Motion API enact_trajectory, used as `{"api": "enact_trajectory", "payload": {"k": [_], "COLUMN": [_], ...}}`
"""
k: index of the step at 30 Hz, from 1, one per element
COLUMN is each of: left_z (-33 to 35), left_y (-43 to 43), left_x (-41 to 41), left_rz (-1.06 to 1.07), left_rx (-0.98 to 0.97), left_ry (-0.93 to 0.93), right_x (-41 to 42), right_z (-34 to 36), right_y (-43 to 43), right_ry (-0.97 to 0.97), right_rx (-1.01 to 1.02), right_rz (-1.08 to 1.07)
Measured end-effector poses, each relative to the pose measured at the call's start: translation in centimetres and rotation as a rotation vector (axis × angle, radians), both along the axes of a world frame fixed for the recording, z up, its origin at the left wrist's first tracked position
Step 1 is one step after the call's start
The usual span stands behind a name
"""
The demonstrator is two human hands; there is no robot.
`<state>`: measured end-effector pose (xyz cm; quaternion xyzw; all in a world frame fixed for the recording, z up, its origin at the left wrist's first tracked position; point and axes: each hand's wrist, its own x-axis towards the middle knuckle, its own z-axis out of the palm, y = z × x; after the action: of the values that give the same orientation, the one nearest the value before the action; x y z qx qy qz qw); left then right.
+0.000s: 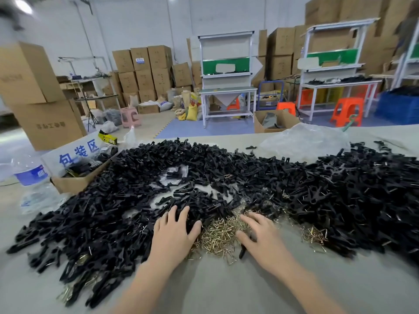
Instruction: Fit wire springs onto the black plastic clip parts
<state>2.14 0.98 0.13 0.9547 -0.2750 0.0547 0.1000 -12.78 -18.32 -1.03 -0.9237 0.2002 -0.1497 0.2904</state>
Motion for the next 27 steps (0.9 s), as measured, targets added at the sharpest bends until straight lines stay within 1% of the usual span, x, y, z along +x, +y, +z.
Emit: {"api": "enact_trajectory", "payload": {"k": [1, 3, 8, 11, 14, 17, 21, 23, 27], "left_z": [0.5, 1.7, 4.4, 5.1, 5.1, 4.7, 4.6, 4.7, 5.2], "left_y": [-0.3, -1.1, -4.1, -5.7, -6.8, -7.3, -7.6, -7.4, -5.8], "left_x": [0.7, 2.3, 5.0, 5.8, 5.7, 4.8, 4.1, 4.5, 5.6], "left_rz": [-0.018, -0.058, -0.208, -0.248, -0.244, -0.218, -0.159, -0.161, -0.111], "left_rx": [0.006, 0.04, 0.241, 0.368, 0.411, 0.385, 0.284, 0.206, 0.097], "left_ry": [0.031, 0.111, 0.231, 0.208, 0.092, 0.013, -0.08, -0.072, 0.01], "right_x": [0.0, 0.0, -0.1, -0.1, -0.1, -0.2, -0.4, -0.4, -0.5], "right_z": [-0.1, 0.0, 0.2, 0.0, 0.0, 0.0, 0.0, 0.1, 0.0], "right_y": [0.0, -0.2, -0.2, -0.3, -0.3, -0.4, -0.4, -0.4, -0.4], "right_ry": [0.031, 0.043, -0.002, -0.029, -0.048, -0.062, -0.093, -0.105, -0.135], "right_rx": [-0.026, -0.011, 0.083, 0.098, 0.117, 0.145, 0.181, 0.192, 0.216], "right_rz": [0.002, 0.015, 0.014, 0.005, -0.001, -0.012, -0.016, -0.019, -0.025]}}
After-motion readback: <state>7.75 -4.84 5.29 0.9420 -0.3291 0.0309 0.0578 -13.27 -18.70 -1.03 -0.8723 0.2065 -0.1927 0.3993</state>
